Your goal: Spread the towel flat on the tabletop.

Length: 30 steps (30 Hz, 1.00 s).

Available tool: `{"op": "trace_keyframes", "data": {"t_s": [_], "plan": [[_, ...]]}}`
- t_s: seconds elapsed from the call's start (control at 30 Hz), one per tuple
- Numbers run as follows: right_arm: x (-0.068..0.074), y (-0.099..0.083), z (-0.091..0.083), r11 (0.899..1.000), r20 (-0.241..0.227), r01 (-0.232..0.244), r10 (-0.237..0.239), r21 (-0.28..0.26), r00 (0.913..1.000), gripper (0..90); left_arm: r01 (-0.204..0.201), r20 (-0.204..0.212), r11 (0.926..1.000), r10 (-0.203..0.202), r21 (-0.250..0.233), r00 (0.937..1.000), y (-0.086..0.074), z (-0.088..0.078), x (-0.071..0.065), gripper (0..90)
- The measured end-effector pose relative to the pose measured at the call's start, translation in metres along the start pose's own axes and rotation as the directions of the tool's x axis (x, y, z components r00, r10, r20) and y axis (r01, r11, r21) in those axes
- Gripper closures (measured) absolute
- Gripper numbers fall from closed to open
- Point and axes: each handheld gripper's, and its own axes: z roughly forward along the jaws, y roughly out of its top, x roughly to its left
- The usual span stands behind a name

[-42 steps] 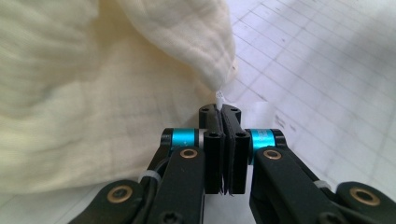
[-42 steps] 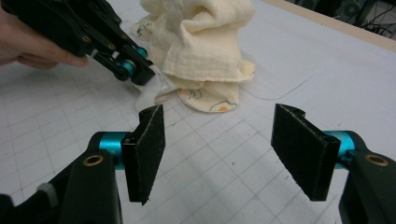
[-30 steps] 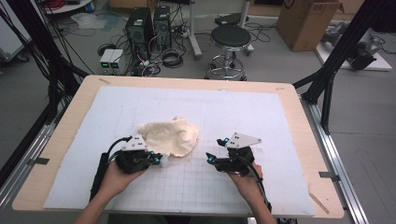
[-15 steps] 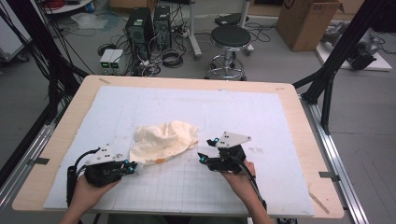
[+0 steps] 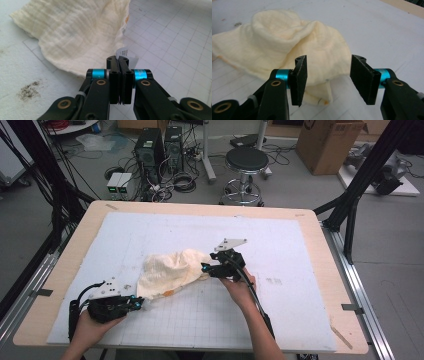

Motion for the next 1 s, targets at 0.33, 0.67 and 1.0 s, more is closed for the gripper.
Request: {"op": "trace_keyframes", "data": {"t_s": [0.33,0.67,1.0], "plan": [[-0.018,-0.003,0.04,0.989,0.005,-0.049,0.048,0.137,0.9988,56.1,-0.004,0.009,1.0,0.004,0.002,1.0,-0.001,0.001,0.0,87.7],[-0.015,-0.004,0.043,0.983,-0.001,0.008,-0.008,0.186,1.0,85.3,0.005,0.003,1.0,-0.005,-0.005,1.0,-0.001,0.003,0.001,87.6],[-0.012,0.002,0.005,0.99,0.037,0.014,-0.019,0.139,0.9991,86.2,0.011,-0.007,0.9997,-0.011,-0.023,0.9999,0.001,0.002,0.0,87.7]]}}
